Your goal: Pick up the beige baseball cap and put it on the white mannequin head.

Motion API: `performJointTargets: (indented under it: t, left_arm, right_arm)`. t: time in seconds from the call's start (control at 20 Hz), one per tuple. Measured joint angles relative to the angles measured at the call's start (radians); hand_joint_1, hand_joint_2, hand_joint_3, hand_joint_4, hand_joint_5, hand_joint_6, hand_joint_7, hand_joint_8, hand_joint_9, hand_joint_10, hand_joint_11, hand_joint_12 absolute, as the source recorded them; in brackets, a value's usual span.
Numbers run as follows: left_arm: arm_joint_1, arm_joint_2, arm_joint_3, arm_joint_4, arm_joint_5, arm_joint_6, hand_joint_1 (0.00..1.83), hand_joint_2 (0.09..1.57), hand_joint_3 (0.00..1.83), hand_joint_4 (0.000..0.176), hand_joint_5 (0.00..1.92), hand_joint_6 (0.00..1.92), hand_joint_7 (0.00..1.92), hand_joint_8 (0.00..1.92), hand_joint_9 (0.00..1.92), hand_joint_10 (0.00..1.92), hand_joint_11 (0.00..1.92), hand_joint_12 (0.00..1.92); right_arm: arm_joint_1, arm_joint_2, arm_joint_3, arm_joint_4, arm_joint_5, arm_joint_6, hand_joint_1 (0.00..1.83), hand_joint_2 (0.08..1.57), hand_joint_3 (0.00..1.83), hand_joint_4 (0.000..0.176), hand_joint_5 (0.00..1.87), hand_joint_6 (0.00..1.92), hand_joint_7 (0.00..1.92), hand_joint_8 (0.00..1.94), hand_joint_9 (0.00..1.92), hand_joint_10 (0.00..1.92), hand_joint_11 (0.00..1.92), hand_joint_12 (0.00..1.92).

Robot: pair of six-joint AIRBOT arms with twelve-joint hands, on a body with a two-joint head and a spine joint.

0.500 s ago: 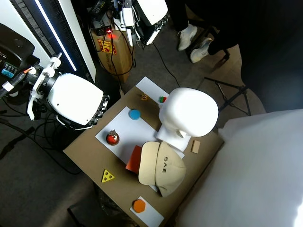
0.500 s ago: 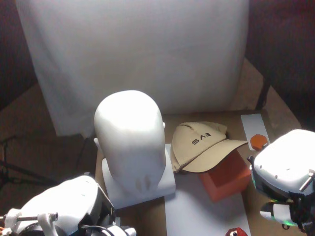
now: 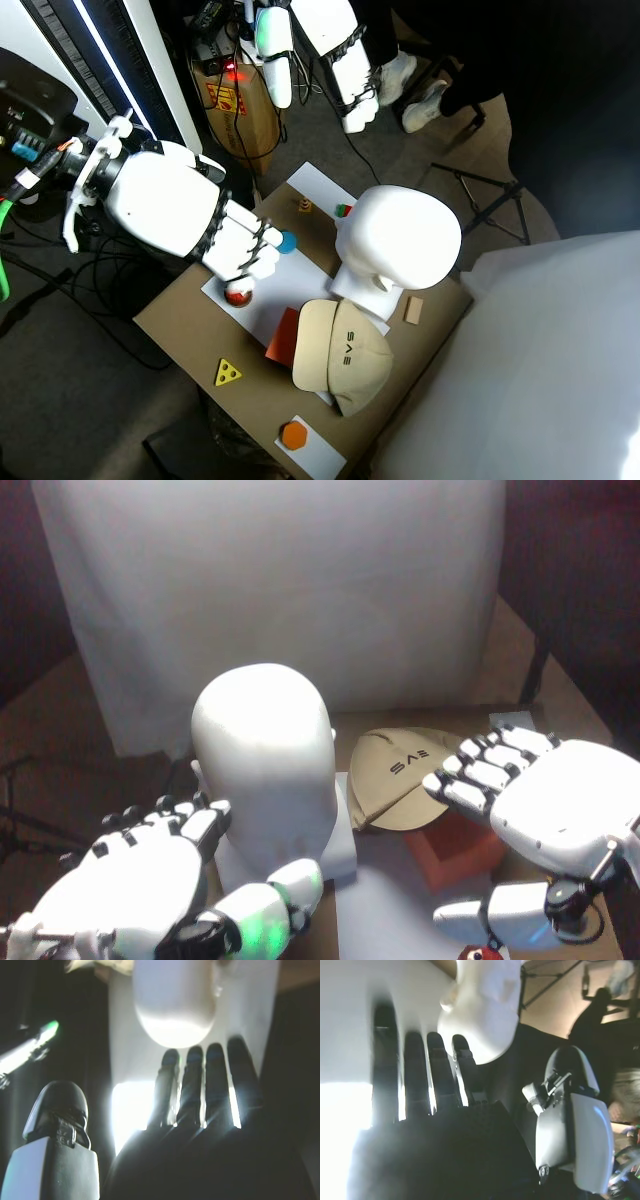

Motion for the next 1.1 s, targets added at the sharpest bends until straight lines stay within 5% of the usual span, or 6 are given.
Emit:
performJointTargets:
  t: [0.3, 0.35, 0.4, 0.55, 0.8, 1.1]
  left_arm:
    - [0.193, -0.035, 0.065, 0.242, -0.055, -0.138, 0.00, 1.10, 0.00, 0.024, 0.10, 0.00, 0.04, 0.00, 0.04, 0.00, 0.00, 0.24]
    - [0.209, -0.048, 0.079, 0.255, -0.067, -0.159, 0.00, 1.11, 0.00, 0.018, 0.12, 0.00, 0.07, 0.00, 0.05, 0.00, 0.00, 0.31]
    - [0.227, -0.066, 0.098, 0.281, -0.078, -0.177, 0.00, 1.11, 0.00, 0.015, 0.13, 0.00, 0.08, 0.00, 0.07, 0.00, 0.00, 0.36]
    - [0.273, -0.105, 0.151, 0.386, -0.112, -0.245, 0.00, 1.11, 0.00, 0.012, 0.14, 0.00, 0.09, 0.00, 0.08, 0.00, 0.00, 0.35]
    - [0.297, -0.140, 0.239, 0.442, -0.129, -0.281, 0.00, 1.10, 0.00, 0.006, 0.12, 0.00, 0.08, 0.00, 0.06, 0.00, 0.00, 0.27]
    - [0.323, -0.151, 0.301, 0.438, -0.128, -0.359, 0.00, 1.10, 0.00, 0.000, 0.13, 0.00, 0.09, 0.00, 0.06, 0.00, 0.00, 0.29]
  right_arm:
    - [-0.027, -0.064, 0.194, -0.265, -0.095, 0.231, 0.01, 1.03, 0.01, 0.000, 0.07, 0.00, 0.10, 0.00, 0.09, 0.00, 0.00, 0.52]
    - [-0.027, -0.081, 0.224, -0.267, -0.117, 0.236, 0.65, 1.01, 0.00, 0.000, 0.07, 0.00, 0.10, 0.00, 0.10, 0.00, 0.00, 0.58]
    - [-0.027, -0.101, 0.258, -0.267, -0.139, 0.247, 0.94, 1.03, 0.00, 0.000, 0.08, 0.00, 0.11, 0.00, 0.11, 0.01, 0.00, 0.59]
    - [-0.023, -0.200, 0.402, -0.278, -0.198, 0.245, 1.24, 1.05, 0.01, 0.000, 0.09, 0.01, 0.12, 0.00, 0.13, 0.01, 0.00, 0.57]
    - [-0.046, -0.339, 0.605, -0.363, -0.214, 0.309, 1.28, 1.08, 0.02, 0.000, 0.09, 0.00, 0.12, 0.00, 0.12, 0.00, 0.00, 0.58]
    - [-0.049, -0.483, 0.855, -0.598, -0.217, 0.639, 1.29, 1.12, 0.02, 0.000, 0.10, 0.00, 0.14, 0.00, 0.13, 0.00, 0.00, 0.57]
